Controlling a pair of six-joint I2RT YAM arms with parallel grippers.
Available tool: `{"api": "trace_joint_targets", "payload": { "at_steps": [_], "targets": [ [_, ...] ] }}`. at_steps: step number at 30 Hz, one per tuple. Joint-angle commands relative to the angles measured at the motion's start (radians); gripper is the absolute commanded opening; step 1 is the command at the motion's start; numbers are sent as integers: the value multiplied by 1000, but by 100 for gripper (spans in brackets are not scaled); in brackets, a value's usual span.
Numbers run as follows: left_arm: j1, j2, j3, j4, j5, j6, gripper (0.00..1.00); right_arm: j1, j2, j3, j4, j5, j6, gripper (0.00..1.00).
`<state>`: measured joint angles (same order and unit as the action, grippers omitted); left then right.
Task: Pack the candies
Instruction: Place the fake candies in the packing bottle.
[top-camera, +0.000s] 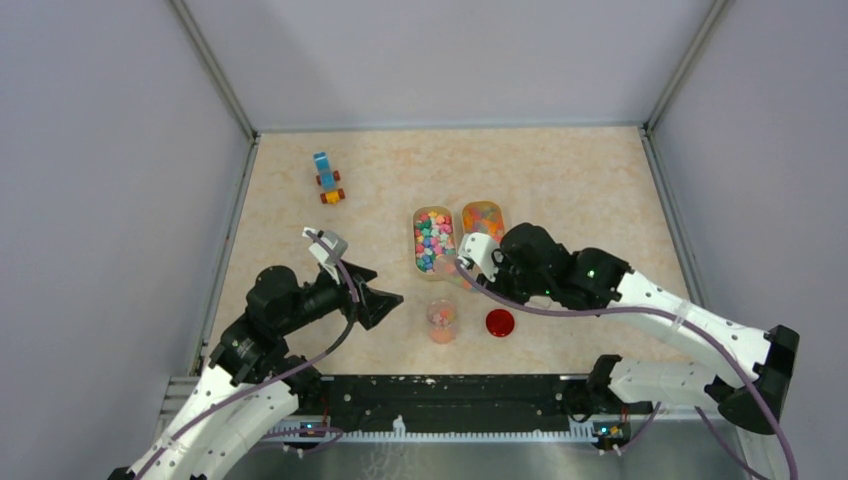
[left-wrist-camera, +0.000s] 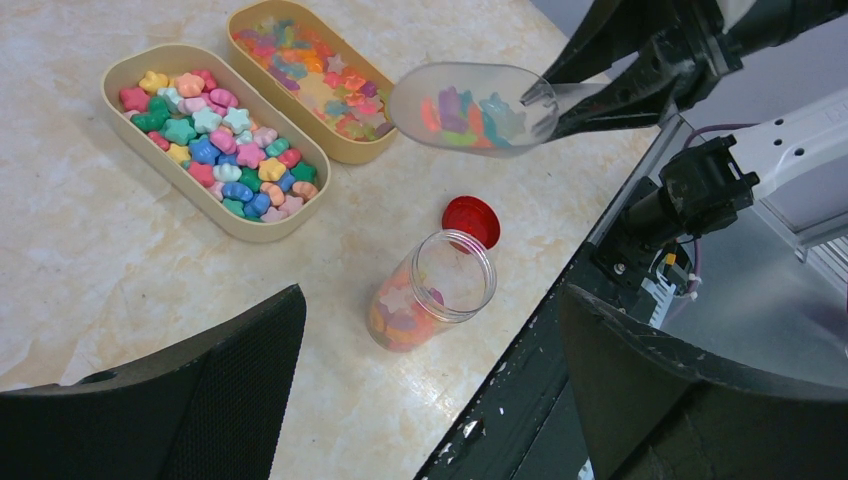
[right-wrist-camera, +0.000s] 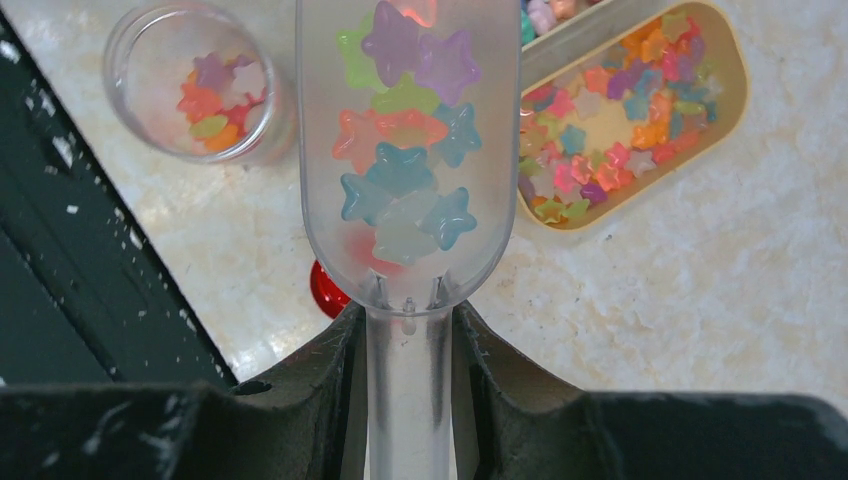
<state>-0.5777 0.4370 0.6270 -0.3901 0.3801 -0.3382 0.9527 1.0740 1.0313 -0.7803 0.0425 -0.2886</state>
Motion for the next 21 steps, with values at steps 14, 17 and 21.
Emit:
{"api": "trace_joint_targets", "payload": {
  "at_steps": [14,17,21],
  "targets": [
    [-5,-9,0,31,5,2,99,150,45,202,-335,37,-149,0],
    [-4,-9,0,31,6,2,99,179,62,226,-370,63,-140,0],
    [-5,-10,0,32,10,3,99,229,103,275,-418,121,-118,0]
  ]
}}
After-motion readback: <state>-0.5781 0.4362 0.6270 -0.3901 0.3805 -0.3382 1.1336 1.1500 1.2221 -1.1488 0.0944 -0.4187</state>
